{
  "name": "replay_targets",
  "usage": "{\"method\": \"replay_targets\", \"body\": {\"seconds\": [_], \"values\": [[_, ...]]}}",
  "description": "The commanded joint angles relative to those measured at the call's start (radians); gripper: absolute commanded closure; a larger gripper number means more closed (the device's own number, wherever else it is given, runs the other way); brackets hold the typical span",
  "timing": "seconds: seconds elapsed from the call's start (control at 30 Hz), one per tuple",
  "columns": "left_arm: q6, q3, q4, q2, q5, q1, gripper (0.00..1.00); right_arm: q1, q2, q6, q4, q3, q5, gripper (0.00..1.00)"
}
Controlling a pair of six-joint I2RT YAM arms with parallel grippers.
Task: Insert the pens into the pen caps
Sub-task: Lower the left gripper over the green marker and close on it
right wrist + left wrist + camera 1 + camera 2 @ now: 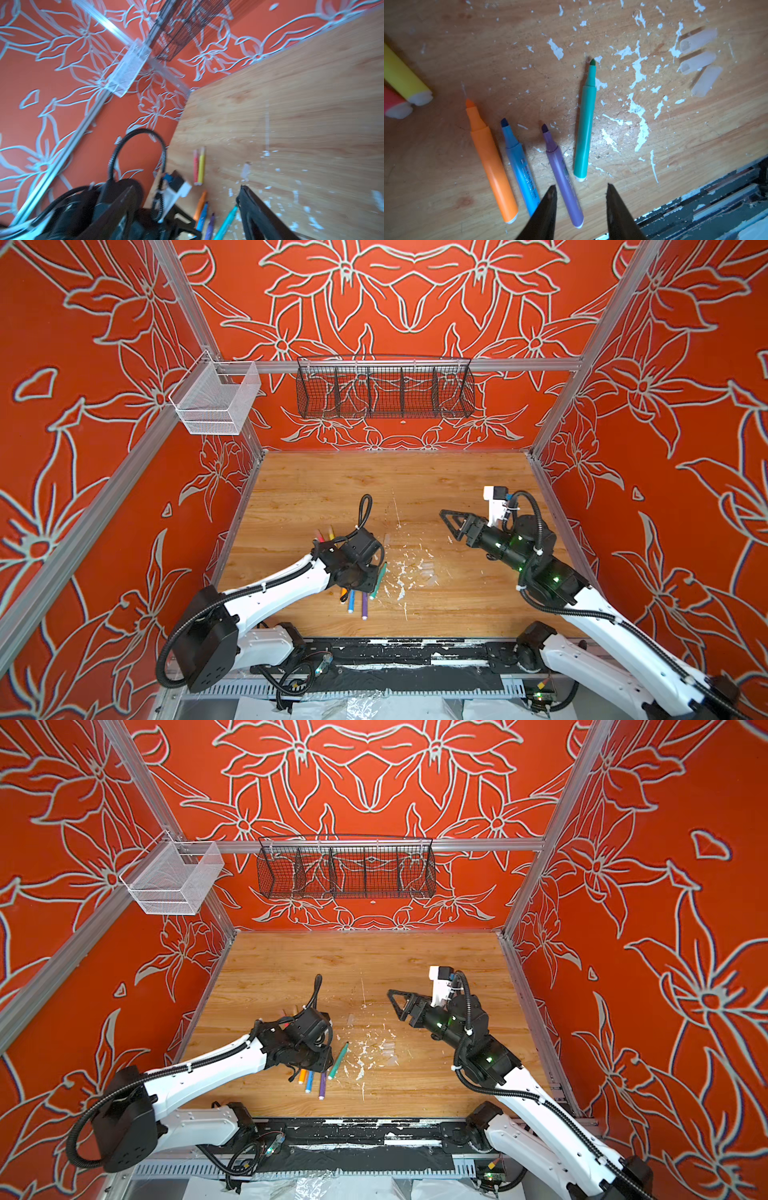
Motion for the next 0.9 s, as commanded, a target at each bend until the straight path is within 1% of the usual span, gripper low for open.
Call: {"method": "replay_targets", "body": {"seconds": [0.0,0.07,0.2,0.3,0.37,0.43,0.5,0.57,0.6,0.7,0.77,0.87], "values": [[0.015,0.038,0.006,0.032,-0.009,-0.008,0.62,0.008,0.045,0.022,0.063,0.06,-0.106,0.22],[0.016,0.048,0.014,0.059,-0.009,-0.011,0.62,0.013,0.052,-0.023,0.029,0.079,-0.079,0.24],[0.027,0.062,0.015,0.102,-0.034,-0.018,0.62,0.026,0.052,-0.078,0.017,0.092,-0.038,0.23],[0.041,0.07,0.015,0.143,-0.046,-0.018,0.62,0.027,0.057,-0.068,0.007,0.08,-0.013,0.23],[0.047,0.095,-0.007,0.18,-0.06,-0.018,0.62,0.029,0.061,-0.062,0.009,0.071,-0.019,0.24],[0.056,0.121,-0.017,0.223,-0.063,-0.021,0.63,0.031,0.058,-0.075,-0.027,0.073,0.001,0.24],[0.058,0.146,-0.026,0.262,-0.073,-0.025,0.63,0.031,0.047,-0.111,-0.089,0.079,0.05,0.24],[0.057,0.17,-0.041,0.304,-0.103,-0.033,0.64,0.031,0.012,-0.137,-0.126,0.056,0.143,0.23],[0.056,0.183,-0.051,0.33,-0.122,-0.038,0.64,0.03,-0.013,-0.154,-0.132,0.028,0.19,0.22],[0.054,0.22,-0.078,0.399,-0.142,-0.044,0.68,0.026,-0.087,-0.182,-0.155,-0.028,0.318,0.19],[0.058,0.241,-0.096,0.429,-0.148,-0.052,0.71,0.025,-0.11,-0.204,-0.175,-0.03,0.352,0.19],[0.058,0.242,-0.094,0.445,-0.15,-0.06,0.71,0.024,-0.114,-0.222,-0.232,-0.008,0.377,0.19]]}}
